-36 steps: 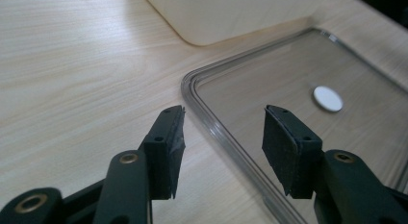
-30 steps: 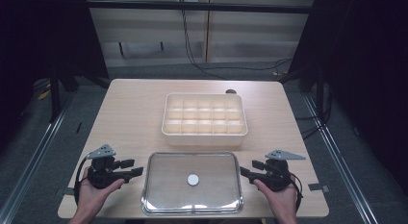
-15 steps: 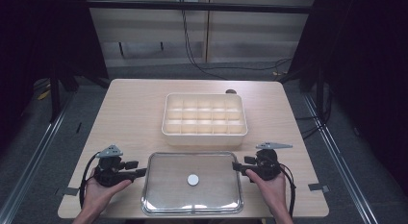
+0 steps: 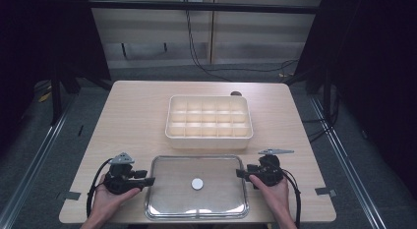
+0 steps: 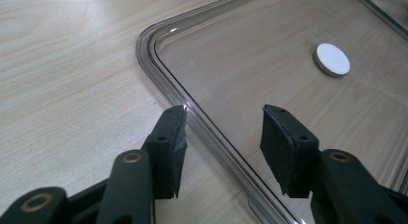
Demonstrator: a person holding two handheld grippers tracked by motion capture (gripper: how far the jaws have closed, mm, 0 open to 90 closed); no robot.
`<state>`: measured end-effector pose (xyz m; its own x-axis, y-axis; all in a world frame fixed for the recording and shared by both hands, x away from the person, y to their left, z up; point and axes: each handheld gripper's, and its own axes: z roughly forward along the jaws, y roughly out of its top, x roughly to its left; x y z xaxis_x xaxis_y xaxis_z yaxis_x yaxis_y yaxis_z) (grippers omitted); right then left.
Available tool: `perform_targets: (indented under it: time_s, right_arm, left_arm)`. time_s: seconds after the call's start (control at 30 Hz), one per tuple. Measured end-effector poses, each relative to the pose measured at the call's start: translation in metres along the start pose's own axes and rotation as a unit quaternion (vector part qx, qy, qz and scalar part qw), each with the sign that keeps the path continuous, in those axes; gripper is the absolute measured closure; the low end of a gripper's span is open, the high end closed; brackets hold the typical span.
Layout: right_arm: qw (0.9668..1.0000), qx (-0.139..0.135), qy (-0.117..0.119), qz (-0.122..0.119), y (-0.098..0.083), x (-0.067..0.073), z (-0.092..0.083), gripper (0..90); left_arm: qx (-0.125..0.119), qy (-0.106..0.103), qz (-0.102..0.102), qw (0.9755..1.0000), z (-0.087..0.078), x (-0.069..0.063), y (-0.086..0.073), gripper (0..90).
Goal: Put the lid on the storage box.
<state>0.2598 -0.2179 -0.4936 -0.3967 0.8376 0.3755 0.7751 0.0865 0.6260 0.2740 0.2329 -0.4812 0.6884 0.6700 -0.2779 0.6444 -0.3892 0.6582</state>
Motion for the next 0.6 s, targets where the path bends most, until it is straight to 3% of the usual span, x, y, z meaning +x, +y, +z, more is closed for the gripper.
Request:
perform_targets:
  time_s: [0.07,0.3,0.6]
  right_arm:
    - [1.0000,0.002,-0.002,0.003,-0.001,0.000,0.001,42.3]
    - [0.9998,0.004,-0.016,0.006,-0.003,0.002,0.003,43.8]
    - [0.9999,-0.001,-0.012,0.000,-0.005,0.008,0.006,45.7]
  left_arm:
    - [-0.004,0.009,-0.002,1.0000,0.000,0.000,0.000,53.9]
    - [0.014,0.002,0.001,0.9999,0.005,0.000,0.000,58.1]
    - [0.034,0.002,-0.009,0.9994,0.011,-0.001,-0.001,58.9]
